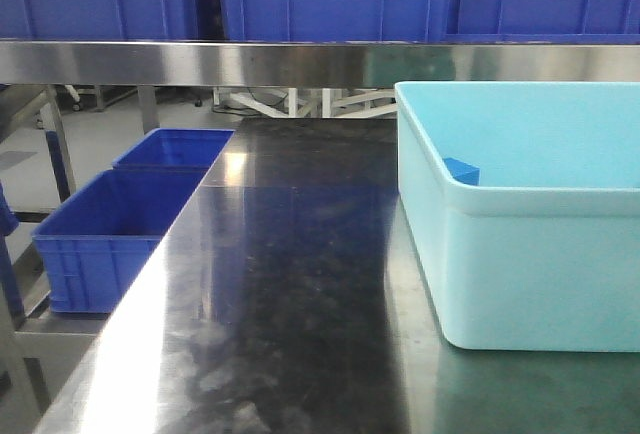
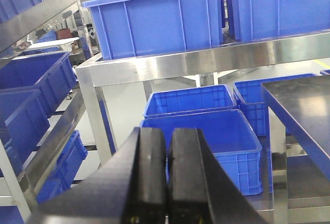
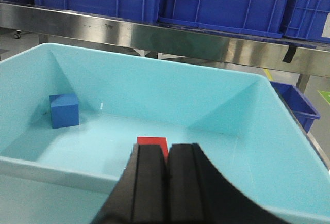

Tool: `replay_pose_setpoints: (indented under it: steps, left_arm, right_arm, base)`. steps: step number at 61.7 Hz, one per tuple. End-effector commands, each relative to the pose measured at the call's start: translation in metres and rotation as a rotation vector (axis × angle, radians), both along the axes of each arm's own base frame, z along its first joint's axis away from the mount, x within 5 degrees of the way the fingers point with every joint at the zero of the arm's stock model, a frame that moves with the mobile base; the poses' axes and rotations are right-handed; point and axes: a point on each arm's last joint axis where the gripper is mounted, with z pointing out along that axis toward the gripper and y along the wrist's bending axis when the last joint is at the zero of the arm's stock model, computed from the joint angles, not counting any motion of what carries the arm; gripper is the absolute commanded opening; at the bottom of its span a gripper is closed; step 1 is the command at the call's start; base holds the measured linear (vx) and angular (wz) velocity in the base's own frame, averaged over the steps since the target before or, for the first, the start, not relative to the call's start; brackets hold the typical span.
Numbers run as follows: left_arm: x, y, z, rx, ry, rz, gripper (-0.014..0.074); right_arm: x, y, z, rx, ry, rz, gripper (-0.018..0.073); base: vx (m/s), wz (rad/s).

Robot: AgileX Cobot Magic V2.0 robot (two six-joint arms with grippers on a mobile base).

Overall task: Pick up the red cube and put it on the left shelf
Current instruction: 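Lower the open right gripper toward the red cube in the light-blue bin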

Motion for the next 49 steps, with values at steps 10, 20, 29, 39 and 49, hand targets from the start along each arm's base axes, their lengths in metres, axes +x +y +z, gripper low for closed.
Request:
replay_pose_setpoints:
  steps: [10,20,29,39,49]
  left_arm:
    - [0.0009,-0.0002,0.0004,-0.005,-0.062,-0.004,0.0106]
    - [0.0009,-0.0002,0.0004,-0.005,-0.062,-0.004,0.0106]
    - [0.0009,-0.0002,0.0004,-0.005,-0.062,-0.004,0.0106]
    - [0.0009,-0.0002,0.0004,-0.005,-0.062,-0.004,0.0106]
    - [0.0009,-0.0002,0.0004,-0.005,-0.062,-0.004,0.0106]
  right_arm:
    - [-0.0032,0.0002,0.0179,0.003,-0.134,0.003,0.006]
    - [-0.0032,0.0002,0.0179,0.003,-0.134,0.003,0.006]
    - [-0.0032,0.0002,0.0179,0.003,-0.134,0.003,0.006]
    - [-0.0032,0.0002,0.0179,0.003,-0.134,0.003,0.006]
    - [-0.0032,0.0002,0.0179,0.003,-0.134,0.003,0.006]
  base:
    - [0.0,0.0]
    - [0.0,0.0]
    - [0.0,0.0]
    - [0.0,0.0]
    - [0.0,0.0]
